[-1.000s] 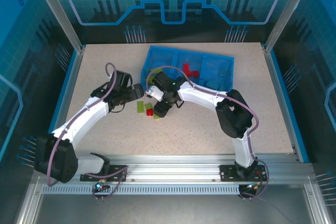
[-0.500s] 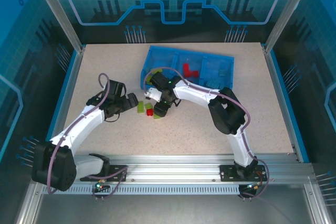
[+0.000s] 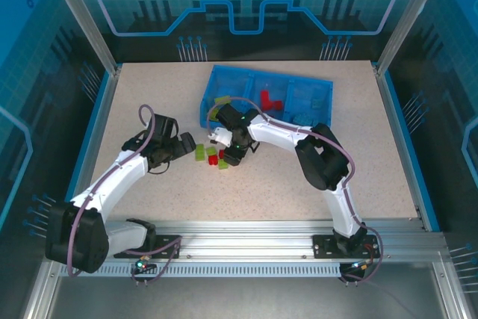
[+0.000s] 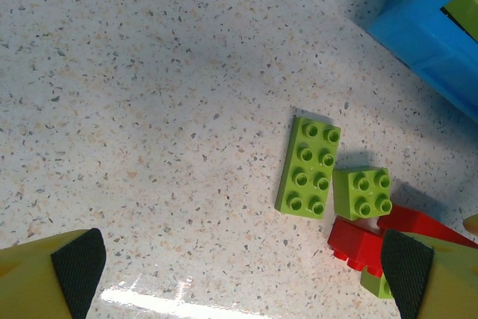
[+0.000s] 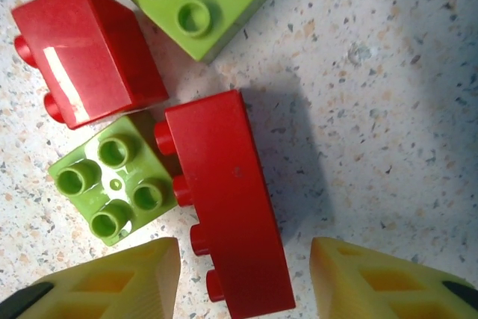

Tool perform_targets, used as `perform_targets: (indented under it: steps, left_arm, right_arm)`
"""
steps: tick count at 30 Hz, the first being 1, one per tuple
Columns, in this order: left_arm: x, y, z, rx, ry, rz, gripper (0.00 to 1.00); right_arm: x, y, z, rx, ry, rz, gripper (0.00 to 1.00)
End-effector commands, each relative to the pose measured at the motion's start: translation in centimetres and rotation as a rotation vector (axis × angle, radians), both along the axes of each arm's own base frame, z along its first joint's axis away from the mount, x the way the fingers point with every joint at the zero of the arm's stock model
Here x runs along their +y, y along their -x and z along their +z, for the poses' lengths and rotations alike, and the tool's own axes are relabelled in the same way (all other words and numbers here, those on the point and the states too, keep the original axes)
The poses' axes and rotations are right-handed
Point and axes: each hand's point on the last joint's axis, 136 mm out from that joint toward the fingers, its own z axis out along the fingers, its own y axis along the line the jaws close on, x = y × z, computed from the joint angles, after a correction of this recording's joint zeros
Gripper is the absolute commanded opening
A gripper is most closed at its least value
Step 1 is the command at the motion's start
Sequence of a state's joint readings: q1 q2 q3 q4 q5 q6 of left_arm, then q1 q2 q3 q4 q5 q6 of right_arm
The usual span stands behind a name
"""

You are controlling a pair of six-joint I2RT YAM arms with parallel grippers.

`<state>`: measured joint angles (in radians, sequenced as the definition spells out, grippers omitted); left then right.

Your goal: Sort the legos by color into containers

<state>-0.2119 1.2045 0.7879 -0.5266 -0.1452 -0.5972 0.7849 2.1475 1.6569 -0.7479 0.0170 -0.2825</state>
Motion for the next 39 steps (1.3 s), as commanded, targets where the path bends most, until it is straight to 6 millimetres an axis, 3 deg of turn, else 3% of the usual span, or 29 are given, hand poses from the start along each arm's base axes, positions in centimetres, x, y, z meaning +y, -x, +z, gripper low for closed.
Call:
perform_targets:
  steps: [1, 4, 8, 15, 21, 26, 28, 31, 35, 39]
  left_arm:
    - [0.2, 0.7, -0.3, 0.016, 0.015, 0.008, 0.99]
    - [0.2, 0.7, -0.3, 0.016, 0.017, 0.008, 0.99]
    - [0.2, 0.8, -0.3, 0.018, 0.017, 0.009, 0.99]
    - [0.1, 0.8, -0.6, 0.021, 0.024, 0.009, 0.99]
    - [-0.1, 0.7, -0.9, 0.03, 0.027, -0.004, 0.99]
    - [-0.9, 0.7, -1.3, 0.042, 0.045, -0.039, 0.99]
    - [-1.2, 0.8, -1.5, 0.047, 0.048, -0.046, 0.99]
    - [-1.4, 0.8, -1.8, 0.051, 0.05, -0.045, 0.99]
    - [-2.1, 0.3, -2.2, 0.06, 0.061, -0.057, 0.99]
    - [-2.9, -0.4, -2.7, 0.097, 0.054, -0.081, 0.99]
  right_arm:
    - [-0.3, 1.2, -1.3, 0.041, 0.027, 0.036, 0.52]
    - [-0.5, 1.2, -1.7, 0.043, 0.039, 0.034, 0.48]
    - [-0.4, 1.1, -1.6, 0.037, 0.031, 0.03, 0.33]
    - [-0.7, 2.0, 0.2, 0.025, 0.001, 0.023, 0.18]
    - [-1.5, 1.2, 5.4, -0.04, -0.124, -0.086, 0.17]
    - [-3.7, -2.3, 11.1, -0.084, -0.342, -0.302, 0.18]
    - [-5.7, -4.4, 12.4, -0.095, -0.401, -0.439, 0.18]
    - [-8.8, -6.7, 12.5, -0.099, -0.378, -0.608, 0.18]
    - [-12.4, -8.6, 10.2, -0.042, -0.223, -0.807, 0.18]
    - [-13.5, -9.6, 8.0, 0.025, -0.145, -0.921, 0.2]
